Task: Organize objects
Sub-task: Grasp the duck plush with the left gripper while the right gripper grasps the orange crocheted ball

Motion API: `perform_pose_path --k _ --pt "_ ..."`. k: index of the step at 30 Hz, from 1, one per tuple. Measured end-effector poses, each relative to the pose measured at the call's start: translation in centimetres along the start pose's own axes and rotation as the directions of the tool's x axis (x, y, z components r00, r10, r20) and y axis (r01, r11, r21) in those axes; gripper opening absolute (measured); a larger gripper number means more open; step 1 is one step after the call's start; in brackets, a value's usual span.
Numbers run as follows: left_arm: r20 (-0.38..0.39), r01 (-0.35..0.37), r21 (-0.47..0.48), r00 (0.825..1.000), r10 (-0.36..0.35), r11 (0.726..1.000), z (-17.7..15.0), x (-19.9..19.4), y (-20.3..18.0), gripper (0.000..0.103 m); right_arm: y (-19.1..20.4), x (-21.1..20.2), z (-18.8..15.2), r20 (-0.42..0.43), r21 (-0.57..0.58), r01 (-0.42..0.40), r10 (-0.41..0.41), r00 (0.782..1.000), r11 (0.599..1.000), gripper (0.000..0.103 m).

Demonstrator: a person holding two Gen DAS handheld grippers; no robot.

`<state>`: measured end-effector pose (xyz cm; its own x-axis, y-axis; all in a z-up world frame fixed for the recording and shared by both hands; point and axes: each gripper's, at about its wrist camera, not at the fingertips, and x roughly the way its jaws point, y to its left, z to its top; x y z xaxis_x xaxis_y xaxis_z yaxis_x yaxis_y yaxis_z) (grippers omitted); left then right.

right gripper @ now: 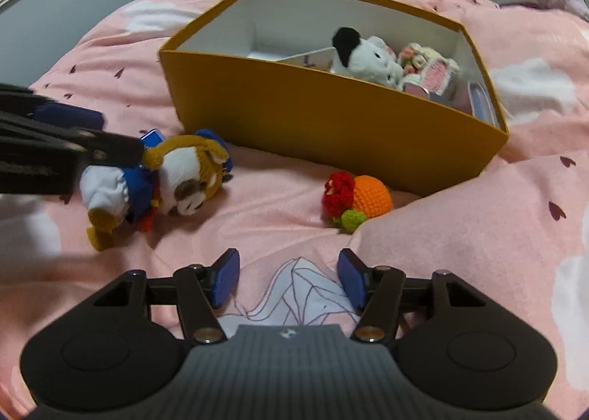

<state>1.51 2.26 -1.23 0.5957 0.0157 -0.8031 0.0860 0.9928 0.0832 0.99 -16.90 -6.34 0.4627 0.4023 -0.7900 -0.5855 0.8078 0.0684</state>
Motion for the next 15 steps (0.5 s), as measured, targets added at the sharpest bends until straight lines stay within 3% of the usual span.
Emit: perform_pose_path --k 8,15 --pt "-0.096 -0.011 -0.048 0.995 0.006 0.999 -0.2 2.7 0.7 0.063 0.6 0.8 0.2 -0.017 -0.044 0.018 -0.019 1.0 0.999 0.069" --pt "-0.118 0.06 -0.118 0.99 -0.074 0.991 0.0 4.2 1.4 0.063 1.1 1.3 0.2 -0.038 -0.069 0.017 -0.019 0.999 0.997 0.07"
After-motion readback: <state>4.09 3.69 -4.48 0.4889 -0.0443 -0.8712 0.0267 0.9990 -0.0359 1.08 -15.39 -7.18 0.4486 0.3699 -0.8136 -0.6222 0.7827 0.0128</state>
